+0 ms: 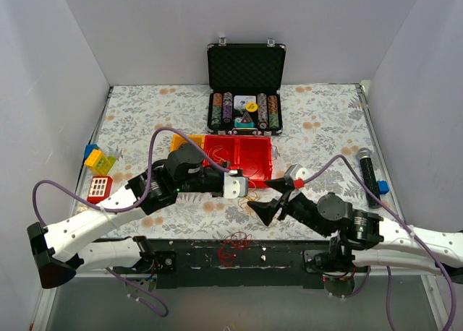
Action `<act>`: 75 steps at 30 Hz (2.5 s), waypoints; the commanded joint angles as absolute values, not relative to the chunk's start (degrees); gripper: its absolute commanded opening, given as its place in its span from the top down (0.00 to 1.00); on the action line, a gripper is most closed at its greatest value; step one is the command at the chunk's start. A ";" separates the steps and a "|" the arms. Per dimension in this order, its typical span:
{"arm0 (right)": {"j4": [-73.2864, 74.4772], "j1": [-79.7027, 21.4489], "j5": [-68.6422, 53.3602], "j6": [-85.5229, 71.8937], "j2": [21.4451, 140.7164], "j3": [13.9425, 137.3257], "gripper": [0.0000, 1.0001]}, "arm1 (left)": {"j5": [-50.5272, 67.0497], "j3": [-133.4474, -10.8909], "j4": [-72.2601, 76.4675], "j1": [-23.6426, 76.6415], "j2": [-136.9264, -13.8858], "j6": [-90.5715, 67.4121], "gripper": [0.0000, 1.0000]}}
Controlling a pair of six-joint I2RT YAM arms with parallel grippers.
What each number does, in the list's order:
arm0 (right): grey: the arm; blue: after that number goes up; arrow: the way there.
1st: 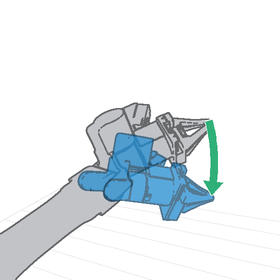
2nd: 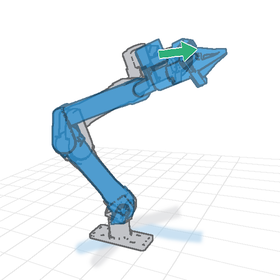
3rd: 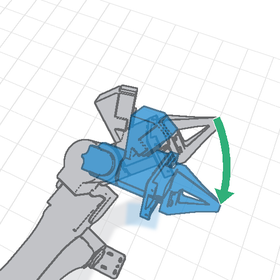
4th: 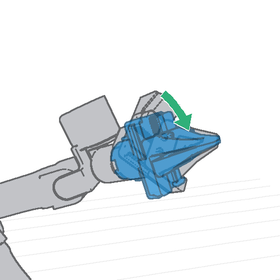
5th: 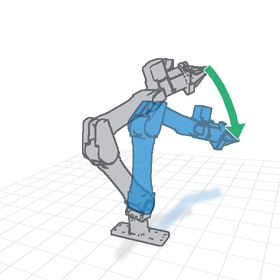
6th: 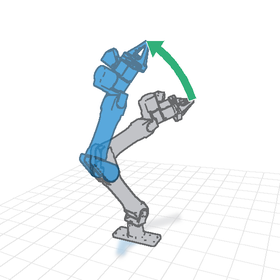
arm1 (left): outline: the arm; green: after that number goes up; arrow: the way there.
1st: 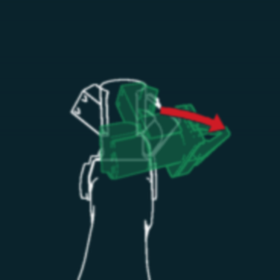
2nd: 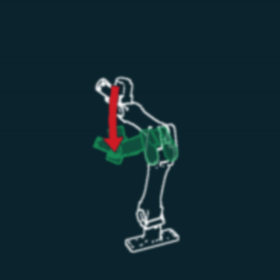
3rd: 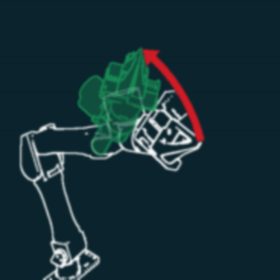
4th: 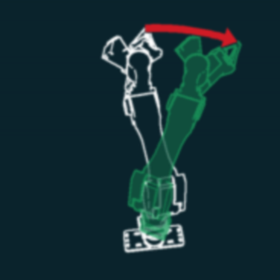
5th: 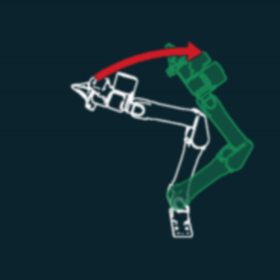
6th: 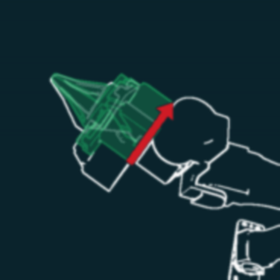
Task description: Untangle the cables
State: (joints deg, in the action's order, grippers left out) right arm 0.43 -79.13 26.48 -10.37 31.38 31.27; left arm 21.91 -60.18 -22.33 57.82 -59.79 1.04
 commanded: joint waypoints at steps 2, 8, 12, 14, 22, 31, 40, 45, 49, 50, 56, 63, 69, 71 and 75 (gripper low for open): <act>-5.34 -79.28 31.90 -2.56 37.52 36.12 0.12 | 23.82 -62.67 -23.55 57.66 -59.41 0.70 1.00; -18.44 -79.36 34.71 2.02 39.72 32.44 0.12 | 25.84 -64.77 -25.05 57.57 -59.76 0.44 1.00; -22.06 -79.28 36.64 2.55 43.24 31.73 0.18 | 28.73 -68.81 -26.89 57.66 -60.64 -2.54 1.00; -23.89 -79.28 37.53 2.02 44.56 30.16 0.22 | 29.79 -71.61 -28.29 57.66 -61.17 -3.51 1.00; -28.56 -78.23 38.41 -4.82 46.49 22.51 0.38 | 33.57 -85.68 -33.05 57.57 -64.07 -9.13 1.00; -27.60 -77.87 35.16 -14.94 48.34 16.71 0.81 | 32.17 -100.10 -31.38 55.73 -66.97 -10.20 1.00; -21.63 -77.96 32.43 -23.55 46.76 12.84 0.99 | 24.27 -105.03 -26.20 54.93 -67.24 -3.27 1.00; -18.55 -77.96 31.73 -24.78 42.37 12.22 0.99 | 13.65 -95.84 -20.94 55.02 -64.78 -0.18 1.00; -14.60 -78.13 32.78 -24.00 37.98 14.41 0.99 | 3.62 -79.93 -12.93 54.93 -61.44 -0.26 1.00; -13.63 -78.13 32.96 -23.30 36.66 15.02 0.99 | 1.52 -76.50 -11.53 54.76 -61.00 -0.26 1.00; -5.99 -78.14 35.77 -19.96 30.42 20.12 0.99 | 0.79 -62.95 -5.72 46.86 -61.61 -6.23 1.00; 2.72 -78.22 38.93 -16.62 25.05 25.83 0.99 | -2.63 -54.06 -0.35 41.93 -65.82 -7.47 1.00; 5.10 -78.22 39.46 -13.80 24.61 31.11 0.99 | -5.18 -49.49 3.95 41.84 -71.18 -6.68 1.00; 5.18 -78.22 38.94 -12.84 25.31 32.69 0.99 | -5.97 -48.35 5.35 41.92 -73.20 -6.24 1.00; 5.45 -78.22 38.23 -11.95 27.15 35.33 0.99 | -9.23 -47.11 8.96 40.70 -77.60 -5.62 1.00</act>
